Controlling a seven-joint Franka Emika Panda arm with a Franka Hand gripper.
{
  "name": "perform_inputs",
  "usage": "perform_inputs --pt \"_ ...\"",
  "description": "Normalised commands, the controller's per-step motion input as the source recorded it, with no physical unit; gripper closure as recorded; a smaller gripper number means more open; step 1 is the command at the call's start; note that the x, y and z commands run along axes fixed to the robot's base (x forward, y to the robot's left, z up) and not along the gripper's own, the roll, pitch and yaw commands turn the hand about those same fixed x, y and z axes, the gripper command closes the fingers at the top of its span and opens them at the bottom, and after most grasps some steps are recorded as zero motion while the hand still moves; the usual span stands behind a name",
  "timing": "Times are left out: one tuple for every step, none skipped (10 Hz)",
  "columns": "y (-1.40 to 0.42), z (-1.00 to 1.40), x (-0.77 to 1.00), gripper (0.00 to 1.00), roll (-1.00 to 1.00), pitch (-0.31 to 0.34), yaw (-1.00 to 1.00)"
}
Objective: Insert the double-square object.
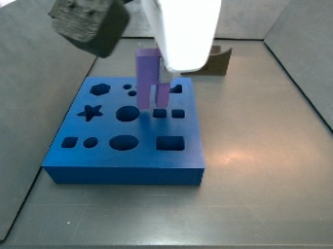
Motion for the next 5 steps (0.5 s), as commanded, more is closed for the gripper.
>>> perform_inputs --pt "0.00 -0.18 0.16 1.00 -0.11 -0.380 -0.69" --pt "-0.04 -0.15 0.33 1.00 -0.05 -0.320 -0.57" --pt "-0.14 -0.15 0.42 1.00 0.00 -0.251 -0.54" --pt "-0.35 -0.07 0.56 1.00 0.12 -0.083 -0.45" --pt "-0.30 0.00 0.43 1.00 0.28 0.070 -0.34"
